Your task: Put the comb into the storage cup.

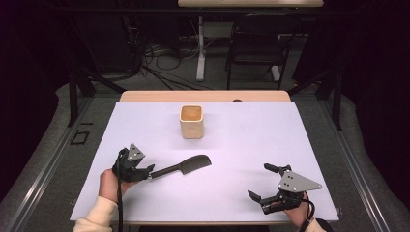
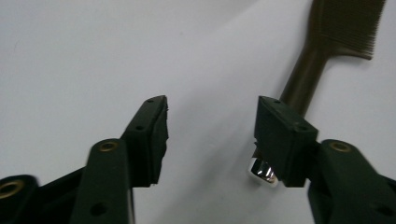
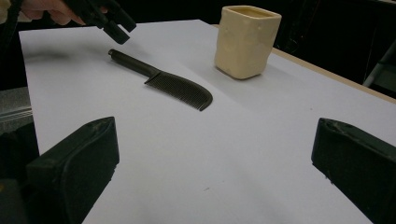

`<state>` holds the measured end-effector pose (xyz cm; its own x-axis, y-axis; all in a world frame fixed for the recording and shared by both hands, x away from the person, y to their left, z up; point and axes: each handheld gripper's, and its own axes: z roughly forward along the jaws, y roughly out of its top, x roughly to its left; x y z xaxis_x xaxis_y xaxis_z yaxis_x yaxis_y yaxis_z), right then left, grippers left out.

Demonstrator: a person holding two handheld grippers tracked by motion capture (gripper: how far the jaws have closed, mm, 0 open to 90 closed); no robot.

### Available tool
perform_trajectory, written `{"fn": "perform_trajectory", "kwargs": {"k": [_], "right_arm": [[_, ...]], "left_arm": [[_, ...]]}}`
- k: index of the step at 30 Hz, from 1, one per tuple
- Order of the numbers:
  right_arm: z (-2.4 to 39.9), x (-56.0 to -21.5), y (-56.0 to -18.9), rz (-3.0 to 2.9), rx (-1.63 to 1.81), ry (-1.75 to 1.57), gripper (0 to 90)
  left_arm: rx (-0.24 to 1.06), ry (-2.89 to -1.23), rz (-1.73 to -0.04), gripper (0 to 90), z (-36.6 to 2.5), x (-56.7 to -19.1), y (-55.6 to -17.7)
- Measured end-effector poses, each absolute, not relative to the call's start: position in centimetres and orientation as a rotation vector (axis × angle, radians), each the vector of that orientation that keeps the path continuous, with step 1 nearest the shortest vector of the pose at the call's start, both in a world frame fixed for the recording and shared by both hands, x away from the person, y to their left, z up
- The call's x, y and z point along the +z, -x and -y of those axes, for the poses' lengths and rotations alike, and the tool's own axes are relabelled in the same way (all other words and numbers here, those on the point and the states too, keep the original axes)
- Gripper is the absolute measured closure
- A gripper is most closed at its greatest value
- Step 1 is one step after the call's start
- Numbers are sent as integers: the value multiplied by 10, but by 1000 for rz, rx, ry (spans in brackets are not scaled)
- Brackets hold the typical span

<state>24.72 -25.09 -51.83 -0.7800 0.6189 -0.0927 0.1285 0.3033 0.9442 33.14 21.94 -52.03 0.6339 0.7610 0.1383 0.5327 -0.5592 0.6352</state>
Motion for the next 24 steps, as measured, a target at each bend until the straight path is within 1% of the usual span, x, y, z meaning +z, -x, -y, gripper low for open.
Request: {"fn": "perform_trajectory", "kwargs": {"k": [2, 3, 5, 7, 9, 17, 24], "right_arm": [[251, -518, -248, -2134, 1481, -662, 4], [251, -519, -248, -2135, 1482, -662, 4], [250, -519, -248, -2133, 1486, -661, 4], [250, -519, -248, -2134, 1485, -661, 4], [250, -519, -248, -2134, 1487, -663, 4], [250, -519, -249, -2138, 1489, -671, 5], [249, -520, -249, -2139, 1480, -675, 5]], "left_arm": [[522, -2328, -986, 292, -218, -520, -332], [520, -2337, -980, 279, -217, -520, -332], [513, -2347, -968, 201, -215, -519, -332], [508, -2350, -947, 161, -214, -518, -332], [507, -2354, -927, 149, -212, -517, -331], [484, -2415, -863, 2, -204, -512, -333], [468, -2494, -786, 0, -192, -510, -336]]}}
